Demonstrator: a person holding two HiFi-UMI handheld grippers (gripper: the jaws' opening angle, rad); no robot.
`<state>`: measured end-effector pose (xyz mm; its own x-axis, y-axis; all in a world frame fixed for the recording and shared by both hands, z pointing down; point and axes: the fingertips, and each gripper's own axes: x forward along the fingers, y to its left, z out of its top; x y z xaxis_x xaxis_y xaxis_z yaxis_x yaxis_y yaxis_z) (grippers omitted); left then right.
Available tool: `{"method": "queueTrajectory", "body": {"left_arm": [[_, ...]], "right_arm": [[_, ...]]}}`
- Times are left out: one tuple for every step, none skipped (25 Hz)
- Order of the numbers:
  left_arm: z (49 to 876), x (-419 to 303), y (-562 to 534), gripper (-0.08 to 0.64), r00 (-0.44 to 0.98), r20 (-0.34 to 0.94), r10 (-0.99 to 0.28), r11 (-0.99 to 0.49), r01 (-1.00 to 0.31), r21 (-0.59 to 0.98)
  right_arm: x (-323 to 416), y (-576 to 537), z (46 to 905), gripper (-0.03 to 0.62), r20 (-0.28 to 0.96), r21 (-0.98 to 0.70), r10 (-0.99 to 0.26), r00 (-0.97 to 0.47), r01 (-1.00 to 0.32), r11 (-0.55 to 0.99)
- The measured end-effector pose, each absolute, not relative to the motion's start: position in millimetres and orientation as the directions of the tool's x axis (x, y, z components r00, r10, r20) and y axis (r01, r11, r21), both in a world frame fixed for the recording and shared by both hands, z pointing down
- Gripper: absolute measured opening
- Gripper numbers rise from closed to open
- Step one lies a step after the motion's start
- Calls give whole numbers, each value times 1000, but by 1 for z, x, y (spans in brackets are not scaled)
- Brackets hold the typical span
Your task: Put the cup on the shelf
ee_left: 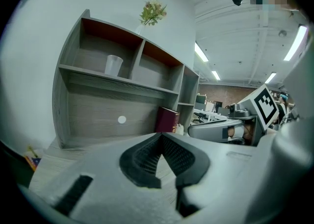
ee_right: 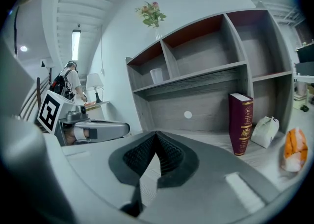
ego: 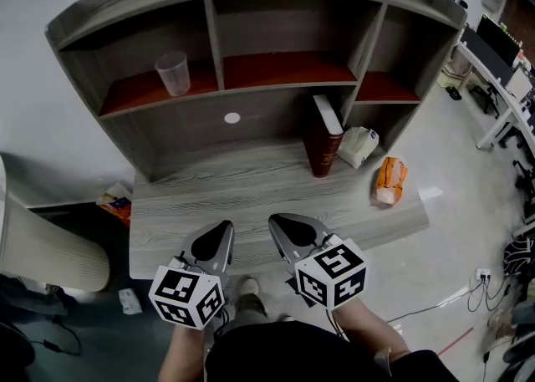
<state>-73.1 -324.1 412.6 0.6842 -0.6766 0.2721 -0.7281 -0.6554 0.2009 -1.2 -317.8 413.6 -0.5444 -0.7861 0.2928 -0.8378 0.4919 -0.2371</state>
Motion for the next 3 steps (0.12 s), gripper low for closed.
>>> {"method": "queueTrajectory", "body": {"left_arm": [[412, -72, -324, -2, 686, 271, -675, -658, -726, 199], [411, -71, -324, -2, 689, 269, -673, -662, -723, 198], [411, -69, -324, -2, 692, 267, -670, -665, -720, 197]], "right_arm": [[0, -317, 413, 0, 291, -240, -788, -543, -838, 489], [1, -317, 413, 0, 290, -242, -790, -541, -840, 486], [2, -316, 413, 0, 289, -244, -792, -539, -841, 483]]}}
